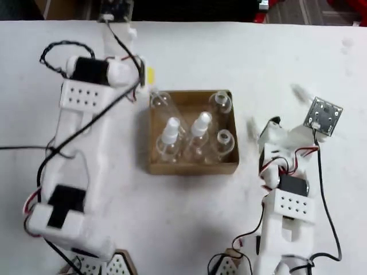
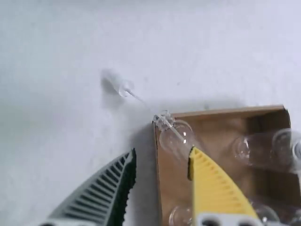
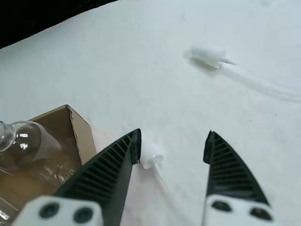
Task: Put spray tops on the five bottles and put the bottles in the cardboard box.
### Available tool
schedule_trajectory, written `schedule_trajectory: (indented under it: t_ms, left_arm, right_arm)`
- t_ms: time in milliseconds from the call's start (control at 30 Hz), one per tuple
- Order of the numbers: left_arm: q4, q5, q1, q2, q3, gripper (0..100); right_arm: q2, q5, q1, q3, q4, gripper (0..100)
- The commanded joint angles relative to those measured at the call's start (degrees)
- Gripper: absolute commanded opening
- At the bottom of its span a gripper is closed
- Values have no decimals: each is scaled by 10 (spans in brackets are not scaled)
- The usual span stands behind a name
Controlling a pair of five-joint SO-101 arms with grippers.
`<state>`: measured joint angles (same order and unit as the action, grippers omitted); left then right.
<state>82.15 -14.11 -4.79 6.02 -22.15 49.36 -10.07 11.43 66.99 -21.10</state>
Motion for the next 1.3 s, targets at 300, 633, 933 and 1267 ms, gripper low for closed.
schedule_trajectory:
  t_ms: [300, 633, 933, 1267]
  left_arm:
    - [8, -204, -5, 241, -162, 177]
    - [-39, -273, -8, 279, -157, 177]
    - [-84, -273, -15, 326, -162, 177]
    - [-89, -275, -28, 327, -162, 173]
  right_arm:
    - [11, -1, 0, 1, 25, 193]
    - [10, -1, -8, 1, 24, 193]
    - [11, -1, -15, 2, 22, 193]
    - [11, -1, -15, 2, 23, 193]
